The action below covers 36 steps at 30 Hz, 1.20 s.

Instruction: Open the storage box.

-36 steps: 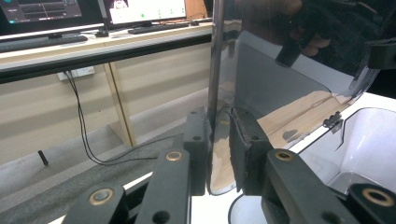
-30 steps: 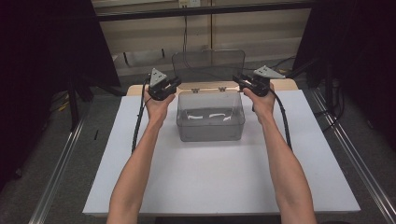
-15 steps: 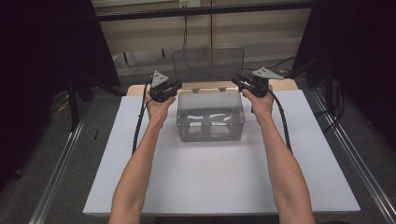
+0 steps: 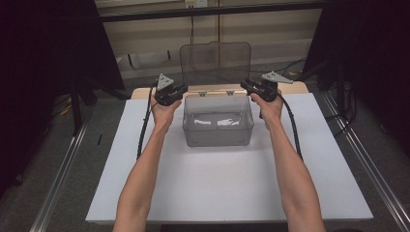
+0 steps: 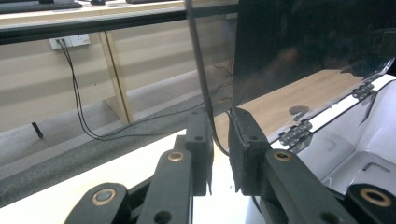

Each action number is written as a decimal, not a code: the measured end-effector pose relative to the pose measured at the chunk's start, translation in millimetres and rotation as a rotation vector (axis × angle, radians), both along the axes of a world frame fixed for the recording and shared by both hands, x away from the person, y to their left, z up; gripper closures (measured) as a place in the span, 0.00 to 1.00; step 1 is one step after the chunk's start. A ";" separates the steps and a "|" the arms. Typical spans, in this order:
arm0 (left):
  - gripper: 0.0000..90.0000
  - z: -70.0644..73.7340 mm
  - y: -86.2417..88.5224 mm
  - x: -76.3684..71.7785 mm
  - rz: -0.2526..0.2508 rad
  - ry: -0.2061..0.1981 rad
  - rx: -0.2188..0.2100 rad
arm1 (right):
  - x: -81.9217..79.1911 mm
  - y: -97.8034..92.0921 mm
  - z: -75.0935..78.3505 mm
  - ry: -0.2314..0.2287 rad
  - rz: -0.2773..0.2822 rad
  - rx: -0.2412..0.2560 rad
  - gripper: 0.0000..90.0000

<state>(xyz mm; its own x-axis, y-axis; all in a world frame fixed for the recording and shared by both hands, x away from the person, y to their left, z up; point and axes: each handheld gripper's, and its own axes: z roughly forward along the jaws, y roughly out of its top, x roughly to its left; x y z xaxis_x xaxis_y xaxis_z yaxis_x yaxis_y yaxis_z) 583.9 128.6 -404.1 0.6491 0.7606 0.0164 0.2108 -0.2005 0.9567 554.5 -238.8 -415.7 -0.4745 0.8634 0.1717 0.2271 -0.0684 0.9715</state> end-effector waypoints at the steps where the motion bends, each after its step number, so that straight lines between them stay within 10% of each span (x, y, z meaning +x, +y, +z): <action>1: 0.88 -0.4 0.1 0.5 0.001 0.001 -0.001 | 0.4 -0.2 -1.1 0.004 -0.002 0.005 0.76; 36: 0.80 0.4 -2.8 11.9 0.002 0.100 -0.029 | 12.8 -5.8 -7.1 0.090 0.024 0.146 0.78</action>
